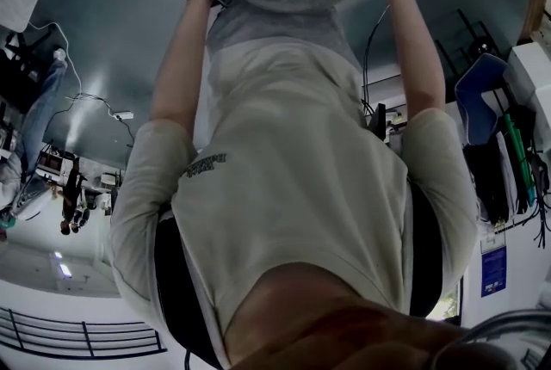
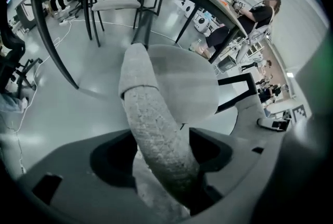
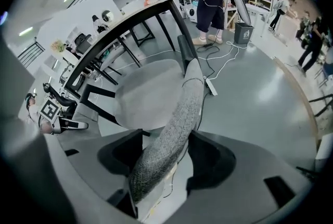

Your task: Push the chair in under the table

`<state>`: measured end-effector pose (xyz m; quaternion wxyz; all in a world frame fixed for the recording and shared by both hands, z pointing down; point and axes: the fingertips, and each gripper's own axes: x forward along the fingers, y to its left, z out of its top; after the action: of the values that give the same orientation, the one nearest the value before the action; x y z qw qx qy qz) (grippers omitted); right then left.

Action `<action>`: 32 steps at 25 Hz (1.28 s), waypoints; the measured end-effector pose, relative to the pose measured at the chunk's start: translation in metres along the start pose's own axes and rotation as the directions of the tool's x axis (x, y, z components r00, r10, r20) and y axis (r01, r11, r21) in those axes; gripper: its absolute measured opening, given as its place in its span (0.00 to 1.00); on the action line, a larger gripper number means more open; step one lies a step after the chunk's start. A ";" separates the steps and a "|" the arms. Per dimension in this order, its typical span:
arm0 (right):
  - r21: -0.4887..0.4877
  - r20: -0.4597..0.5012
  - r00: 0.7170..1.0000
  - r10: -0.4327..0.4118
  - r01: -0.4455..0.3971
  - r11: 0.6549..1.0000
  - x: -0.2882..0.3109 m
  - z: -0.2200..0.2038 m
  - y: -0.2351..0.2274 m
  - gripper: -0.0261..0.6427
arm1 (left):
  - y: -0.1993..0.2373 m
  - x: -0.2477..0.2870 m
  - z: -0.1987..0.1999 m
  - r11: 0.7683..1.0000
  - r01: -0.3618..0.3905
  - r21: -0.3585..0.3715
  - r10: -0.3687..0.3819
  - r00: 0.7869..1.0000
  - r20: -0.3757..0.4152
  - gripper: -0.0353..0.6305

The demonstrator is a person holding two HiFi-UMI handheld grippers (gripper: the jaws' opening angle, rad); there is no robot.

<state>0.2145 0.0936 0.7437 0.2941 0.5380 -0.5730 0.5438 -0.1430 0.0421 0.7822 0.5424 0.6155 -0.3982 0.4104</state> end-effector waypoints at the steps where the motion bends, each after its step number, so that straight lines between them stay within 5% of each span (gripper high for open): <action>1: -0.011 -0.011 1.000 -0.002 0.002 1.000 0.002 0.000 0.000 0.43 | 0.000 0.003 0.001 1.000 -0.004 0.004 0.004 1.000 0.000 0.49; 16: 0.016 -0.026 0.999 -0.040 0.041 0.999 0.008 0.000 -0.012 0.33 | 0.004 0.006 0.001 0.998 -0.054 -0.010 0.054 0.998 0.008 0.43; 32: 0.004 0.026 0.998 -0.051 0.051 0.999 -0.005 0.021 -0.008 0.29 | 0.005 -0.013 0.017 0.991 -0.100 -0.094 0.109 0.989 0.102 0.31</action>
<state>0.2287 0.0766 0.7367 0.2996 0.5599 -0.5619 0.5301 -0.1512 0.0250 0.7705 0.5248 0.5902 -0.4763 0.3864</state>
